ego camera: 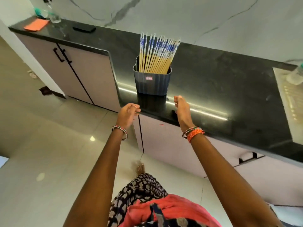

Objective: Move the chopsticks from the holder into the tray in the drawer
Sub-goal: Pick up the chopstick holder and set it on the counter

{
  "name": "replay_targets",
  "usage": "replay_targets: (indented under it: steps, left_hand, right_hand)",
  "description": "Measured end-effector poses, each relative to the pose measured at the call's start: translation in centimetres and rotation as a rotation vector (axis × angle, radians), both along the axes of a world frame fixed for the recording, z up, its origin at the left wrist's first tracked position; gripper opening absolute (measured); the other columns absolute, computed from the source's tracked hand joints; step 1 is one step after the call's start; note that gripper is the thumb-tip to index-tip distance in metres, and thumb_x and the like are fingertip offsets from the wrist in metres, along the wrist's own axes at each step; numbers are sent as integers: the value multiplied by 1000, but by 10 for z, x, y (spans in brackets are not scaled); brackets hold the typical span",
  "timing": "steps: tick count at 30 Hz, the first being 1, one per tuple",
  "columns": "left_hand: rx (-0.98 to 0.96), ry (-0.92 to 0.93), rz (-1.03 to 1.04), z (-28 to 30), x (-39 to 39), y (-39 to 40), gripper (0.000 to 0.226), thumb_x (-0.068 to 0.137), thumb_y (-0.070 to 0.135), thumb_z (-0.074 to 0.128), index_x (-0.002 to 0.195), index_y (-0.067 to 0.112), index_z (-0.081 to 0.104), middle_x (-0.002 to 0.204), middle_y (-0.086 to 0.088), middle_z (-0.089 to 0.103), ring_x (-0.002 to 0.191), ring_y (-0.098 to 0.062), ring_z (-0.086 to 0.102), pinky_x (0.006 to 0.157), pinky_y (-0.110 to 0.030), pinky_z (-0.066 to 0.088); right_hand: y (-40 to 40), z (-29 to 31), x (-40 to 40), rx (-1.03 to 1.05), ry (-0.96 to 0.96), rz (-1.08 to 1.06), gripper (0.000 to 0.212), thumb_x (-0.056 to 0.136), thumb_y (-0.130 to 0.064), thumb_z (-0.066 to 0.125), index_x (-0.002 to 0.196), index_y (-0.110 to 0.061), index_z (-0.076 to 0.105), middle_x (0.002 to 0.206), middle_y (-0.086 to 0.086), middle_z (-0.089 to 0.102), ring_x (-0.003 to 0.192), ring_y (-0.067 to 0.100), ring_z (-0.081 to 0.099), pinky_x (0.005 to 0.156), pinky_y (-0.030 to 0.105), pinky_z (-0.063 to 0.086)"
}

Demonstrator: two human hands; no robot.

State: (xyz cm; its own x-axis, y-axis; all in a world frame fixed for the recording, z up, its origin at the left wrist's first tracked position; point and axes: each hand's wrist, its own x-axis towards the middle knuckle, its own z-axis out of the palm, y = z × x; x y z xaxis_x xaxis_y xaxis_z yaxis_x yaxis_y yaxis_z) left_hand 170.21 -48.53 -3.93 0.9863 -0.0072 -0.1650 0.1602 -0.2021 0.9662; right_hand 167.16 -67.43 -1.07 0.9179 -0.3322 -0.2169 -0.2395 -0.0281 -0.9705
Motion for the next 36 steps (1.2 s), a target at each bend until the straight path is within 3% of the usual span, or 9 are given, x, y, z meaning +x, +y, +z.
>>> replay_targets:
  steps: [3, 5, 9, 13, 16, 23, 27, 32, 36]
  left_hand:
    - [-95, -18, 99, 6, 54, 0, 21, 95, 19, 39, 86, 26, 56, 98, -2, 61, 100, -23, 54, 76, -32, 46]
    - [-167, -5, 137, 10, 93, 1, 24, 97, 24, 36, 103, 18, 58, 116, -6, 59, 113, -24, 52, 92, -41, 42]
    - [-378, 42, 94, 14, 152, -11, 43, 97, 35, 33, 129, 13, 52, 134, -11, 55, 125, -25, 50, 106, -44, 39]
    - [-501, 78, -23, 16, 195, -20, 44, 98, 37, 30, 100, 15, 67, 92, 1, 74, 92, -17, 66, 91, -37, 49]
    - [-566, 126, -66, 12, 213, -22, 45, 94, 44, 34, 97, 17, 70, 92, 0, 74, 95, -21, 66, 98, -43, 46]
    - [-666, 120, 29, 6, 204, -33, 46, 97, 36, 35, 81, 21, 75, 76, 6, 76, 75, -9, 70, 88, -36, 49]
    - [-600, 57, 71, 16, 197, -36, 43, 97, 34, 33, 90, 23, 73, 85, 6, 76, 85, -11, 70, 90, -36, 52]
    - [-630, -65, 232, 23, 174, -26, 63, 101, 18, 23, 72, 36, 76, 71, 16, 75, 72, 4, 69, 70, -15, 54]
    - [-629, -153, 476, 39, 136, -10, 58, 101, 7, 26, 71, 24, 73, 62, 24, 71, 66, 11, 66, 68, -9, 50]
  right_hand:
    - [2, -3, 52, 69, 19, 54, 58, 102, -45, 18, 152, -16, 21, 160, 2, 21, 148, 17, 20, 120, 32, 14]
    - [1, -2, 85, 104, 12, 37, 60, 101, -50, 12, 153, -19, 16, 162, 0, 12, 149, 16, 12, 120, 33, 8]
    - [2, -6, 140, 225, -83, 71, 68, 94, -63, 14, 147, -25, 36, 153, 4, 37, 143, 22, 31, 121, 49, 17]
    - [3, -7, 174, 364, -100, -35, 71, 95, -59, 21, 139, -10, 49, 140, 15, 54, 132, 31, 49, 116, 53, 30]
    - [-1, -13, 186, 427, -68, -69, 73, 93, -59, 30, 140, -5, 46, 140, 17, 53, 131, 33, 49, 115, 53, 30]
    - [-6, -18, 198, 525, -41, -65, 72, 81, -66, 52, 129, -14, 60, 135, 12, 59, 130, 30, 52, 116, 52, 30]
    - [-10, -19, 207, 588, -29, 62, 82, 74, -71, 58, 133, -14, 57, 137, 13, 57, 131, 32, 50, 116, 54, 28]
    - [-7, -15, 211, 592, 22, 243, 90, 65, -72, 64, 131, -12, 58, 134, 16, 59, 128, 35, 52, 112, 57, 33]
    - [22, -9, 209, 618, 45, 435, 84, 65, -71, 64, 126, -14, 62, 131, 14, 61, 126, 35, 54, 109, 56, 37]
